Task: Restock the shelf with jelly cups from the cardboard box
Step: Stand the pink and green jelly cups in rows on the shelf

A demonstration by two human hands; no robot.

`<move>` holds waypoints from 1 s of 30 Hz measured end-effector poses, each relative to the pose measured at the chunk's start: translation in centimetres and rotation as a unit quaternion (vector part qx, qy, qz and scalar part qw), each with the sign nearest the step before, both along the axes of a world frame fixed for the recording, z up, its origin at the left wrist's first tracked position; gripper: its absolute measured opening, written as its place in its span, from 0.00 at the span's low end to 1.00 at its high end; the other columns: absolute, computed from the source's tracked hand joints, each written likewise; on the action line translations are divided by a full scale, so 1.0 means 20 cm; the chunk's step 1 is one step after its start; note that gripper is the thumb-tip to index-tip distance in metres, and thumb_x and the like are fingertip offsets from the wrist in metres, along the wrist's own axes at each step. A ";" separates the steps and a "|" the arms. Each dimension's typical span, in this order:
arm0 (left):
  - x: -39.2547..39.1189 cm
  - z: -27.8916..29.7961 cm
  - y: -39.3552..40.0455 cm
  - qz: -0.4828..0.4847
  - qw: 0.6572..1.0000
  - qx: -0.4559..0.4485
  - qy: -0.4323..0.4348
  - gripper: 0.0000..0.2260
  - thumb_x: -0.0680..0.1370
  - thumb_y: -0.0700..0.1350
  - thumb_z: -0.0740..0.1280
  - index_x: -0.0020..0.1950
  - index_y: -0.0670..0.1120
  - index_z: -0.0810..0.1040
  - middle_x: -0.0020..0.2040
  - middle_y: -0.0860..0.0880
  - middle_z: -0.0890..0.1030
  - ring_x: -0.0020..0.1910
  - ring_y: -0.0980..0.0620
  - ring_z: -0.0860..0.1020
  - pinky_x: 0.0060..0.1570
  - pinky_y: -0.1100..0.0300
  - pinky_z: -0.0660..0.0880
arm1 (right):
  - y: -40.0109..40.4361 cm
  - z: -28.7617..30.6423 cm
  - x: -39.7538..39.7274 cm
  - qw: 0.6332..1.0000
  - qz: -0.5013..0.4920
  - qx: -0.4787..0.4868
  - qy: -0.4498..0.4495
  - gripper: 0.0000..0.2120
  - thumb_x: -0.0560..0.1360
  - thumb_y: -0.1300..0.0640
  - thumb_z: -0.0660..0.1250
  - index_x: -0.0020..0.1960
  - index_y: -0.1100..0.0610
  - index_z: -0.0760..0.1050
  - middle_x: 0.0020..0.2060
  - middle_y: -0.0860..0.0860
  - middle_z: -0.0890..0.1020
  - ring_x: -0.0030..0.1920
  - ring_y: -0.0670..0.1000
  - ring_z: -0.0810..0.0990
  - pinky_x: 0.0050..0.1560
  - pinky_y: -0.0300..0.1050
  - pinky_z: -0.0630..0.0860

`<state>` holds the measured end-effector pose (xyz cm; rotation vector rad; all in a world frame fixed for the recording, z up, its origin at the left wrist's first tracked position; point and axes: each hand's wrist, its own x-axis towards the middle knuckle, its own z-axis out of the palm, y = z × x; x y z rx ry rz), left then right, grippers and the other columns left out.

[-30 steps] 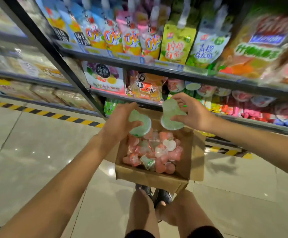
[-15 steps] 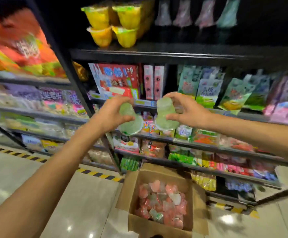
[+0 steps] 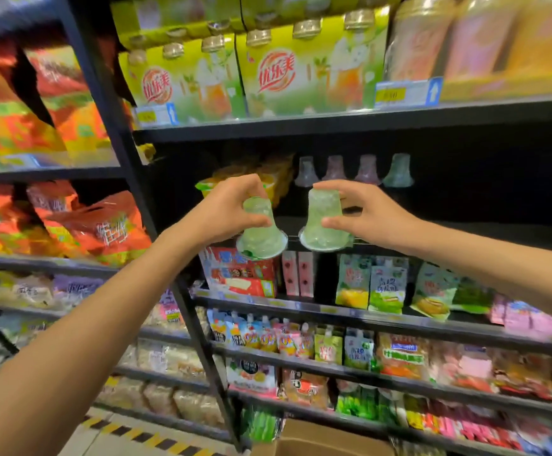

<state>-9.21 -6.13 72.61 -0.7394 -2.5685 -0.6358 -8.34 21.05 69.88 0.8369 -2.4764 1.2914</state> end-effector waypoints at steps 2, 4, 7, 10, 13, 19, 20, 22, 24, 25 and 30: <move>-0.03 0.01 0.04 -0.015 1.000 0.015 -0.007 0.15 0.68 0.49 0.79 0.48 0.48 0.77 0.46 0.53 0.79 0.46 0.55 0.77 0.41 0.61 0.71 | 0.02 0.00 -0.01 1.000 -0.010 0.008 0.005 0.27 0.73 0.59 0.74 0.70 0.47 0.73 0.59 0.42 0.81 0.57 0.39 0.80 0.53 0.31 0.77; -0.07 0.00 0.09 -0.031 0.999 0.015 -0.019 0.14 0.68 0.49 0.78 0.48 0.49 0.78 0.46 0.53 0.80 0.47 0.55 0.78 0.43 0.59 0.74 | 0.06 -0.02 -0.02 0.999 -0.028 0.014 0.007 0.27 0.73 0.57 0.75 0.70 0.45 0.73 0.60 0.41 0.80 0.57 0.40 0.80 0.55 0.35 0.78; -0.13 0.00 0.17 -0.047 0.999 0.007 -0.023 0.13 0.69 0.50 0.78 0.49 0.50 0.78 0.48 0.55 0.79 0.48 0.58 0.77 0.42 0.60 0.73 | 0.13 -0.04 -0.02 0.999 -0.049 0.016 0.004 0.28 0.73 0.56 0.75 0.70 0.44 0.73 0.60 0.40 0.80 0.58 0.41 0.79 0.56 0.38 0.78; -0.20 0.00 0.28 -0.061 0.998 0.006 -0.019 0.14 0.69 0.51 0.77 0.51 0.50 0.78 0.49 0.54 0.79 0.49 0.58 0.76 0.46 0.59 0.76 | 0.23 -0.06 -0.02 0.996 -0.085 0.024 0.004 0.28 0.73 0.54 0.75 0.70 0.42 0.72 0.64 0.41 0.77 0.61 0.42 0.78 0.60 0.44 0.78; -0.26 0.00 0.41 -0.087 0.996 0.008 -0.019 0.15 0.69 0.51 0.78 0.51 0.50 0.79 0.49 0.54 0.79 0.49 0.56 0.77 0.48 0.58 0.76 | 0.35 -0.06 -0.01 0.992 -0.122 0.032 0.002 0.29 0.72 0.51 0.75 0.71 0.40 0.71 0.66 0.41 0.76 0.62 0.42 0.77 0.62 0.47 0.78; -0.37 -0.03 0.72 -0.152 0.988 0.007 -0.032 0.13 0.70 0.49 0.77 0.51 0.52 0.77 0.51 0.54 0.79 0.52 0.55 0.77 0.50 0.57 0.76 | 0.63 -0.04 0.01 0.979 -0.199 0.030 -0.004 0.28 0.73 0.54 0.75 0.70 0.41 0.71 0.66 0.44 0.76 0.62 0.47 0.77 0.62 0.54 0.78; -0.38 -0.03 0.78 -0.159 0.987 0.005 -0.034 0.13 0.71 0.49 0.76 0.52 0.52 0.77 0.51 0.54 0.79 0.52 0.55 0.77 0.50 0.58 0.75 | 0.69 -0.04 0.01 0.978 -0.209 0.028 -0.004 0.28 0.73 0.54 0.75 0.70 0.42 0.72 0.67 0.45 0.76 0.62 0.48 0.77 0.62 0.54 0.77; -0.42 -0.04 0.90 -0.169 0.985 0.006 -0.037 0.13 0.71 0.48 0.76 0.52 0.51 0.77 0.51 0.54 0.79 0.52 0.55 0.76 0.49 0.59 0.74 | 0.79 -0.05 0.00 0.973 -0.229 0.021 -0.006 0.28 0.73 0.57 0.75 0.70 0.44 0.72 0.65 0.46 0.77 0.62 0.49 0.78 0.61 0.53 0.78; -0.47 -0.05 1.02 -0.174 0.984 0.013 -0.037 0.13 0.70 0.48 0.77 0.52 0.50 0.78 0.50 0.53 0.79 0.51 0.55 0.77 0.47 0.60 0.73 | 0.90 -0.06 -0.02 0.967 -0.253 0.008 0.002 0.28 0.72 0.58 0.75 0.70 0.46 0.73 0.63 0.47 0.79 0.60 0.48 0.79 0.60 0.51 0.79; -0.49 -0.06 1.08 -0.176 0.984 0.015 -0.039 0.14 0.70 0.47 0.77 0.52 0.48 0.78 0.49 0.53 0.79 0.50 0.55 0.77 0.46 0.61 0.73 | 0.96 -0.06 -0.04 0.965 -0.263 0.001 0.005 0.28 0.72 0.58 0.75 0.70 0.47 0.74 0.62 0.47 0.79 0.59 0.48 0.79 0.58 0.48 0.80; -0.61 -0.10 1.38 -0.164 0.986 0.021 -0.035 0.15 0.70 0.46 0.77 0.53 0.47 0.80 0.49 0.53 0.79 0.50 0.54 0.78 0.46 0.64 0.71 | 1.25 -0.08 -0.13 0.957 -0.291 -0.006 0.008 0.27 0.72 0.60 0.75 0.70 0.51 0.74 0.62 0.47 0.78 0.56 0.45 0.79 0.45 0.30 0.76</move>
